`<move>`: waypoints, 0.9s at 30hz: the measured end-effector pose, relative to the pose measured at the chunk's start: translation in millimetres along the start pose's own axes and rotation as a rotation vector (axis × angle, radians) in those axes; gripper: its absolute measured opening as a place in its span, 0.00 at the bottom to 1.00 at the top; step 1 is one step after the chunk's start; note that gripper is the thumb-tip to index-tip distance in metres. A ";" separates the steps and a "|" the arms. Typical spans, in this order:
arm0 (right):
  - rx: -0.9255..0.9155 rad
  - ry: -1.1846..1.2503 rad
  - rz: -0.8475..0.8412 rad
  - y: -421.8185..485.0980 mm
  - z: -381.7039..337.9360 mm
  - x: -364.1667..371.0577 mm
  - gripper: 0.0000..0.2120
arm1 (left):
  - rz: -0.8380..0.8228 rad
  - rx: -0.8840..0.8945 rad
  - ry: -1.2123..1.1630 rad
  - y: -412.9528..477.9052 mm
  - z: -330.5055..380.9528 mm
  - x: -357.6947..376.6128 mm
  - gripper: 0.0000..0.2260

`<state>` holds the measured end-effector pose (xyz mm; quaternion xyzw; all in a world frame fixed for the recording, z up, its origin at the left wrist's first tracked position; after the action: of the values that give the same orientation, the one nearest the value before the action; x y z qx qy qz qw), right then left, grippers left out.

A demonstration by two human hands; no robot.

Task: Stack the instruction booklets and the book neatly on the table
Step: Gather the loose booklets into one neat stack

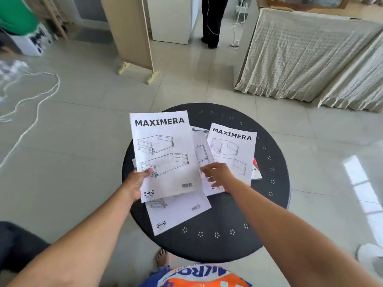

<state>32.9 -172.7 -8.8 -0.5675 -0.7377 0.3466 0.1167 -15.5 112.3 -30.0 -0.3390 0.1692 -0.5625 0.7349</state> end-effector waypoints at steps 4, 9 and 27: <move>0.050 -0.613 0.002 16.9 -2.5 36.2 0.28 | 0.155 0.042 -0.065 -9.5 -2.0 -60.6 0.16; 0.137 -0.775 0.182 14.2 3.5 69.2 0.43 | 0.190 -0.011 -0.079 -31.4 -26.2 -93.3 0.12; 0.045 -0.244 -0.004 26.2 0.4 68.0 0.09 | 0.114 -0.076 0.000 -28.4 -42.7 -93.4 0.13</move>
<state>30.1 -107.3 -41.0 -0.5170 -0.7396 0.4292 0.0393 -91.6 183.1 -53.2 -0.3565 0.2096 -0.5130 0.7522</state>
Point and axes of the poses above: each hand's wrist, its own y-axis towards the middle knuckle, its own x-axis out of the palm, z = x × y, the point moved 4 cm from there along y, towards the middle knuckle, and after that the axes turned 4 degrees about -z, right-handed, at the moved point
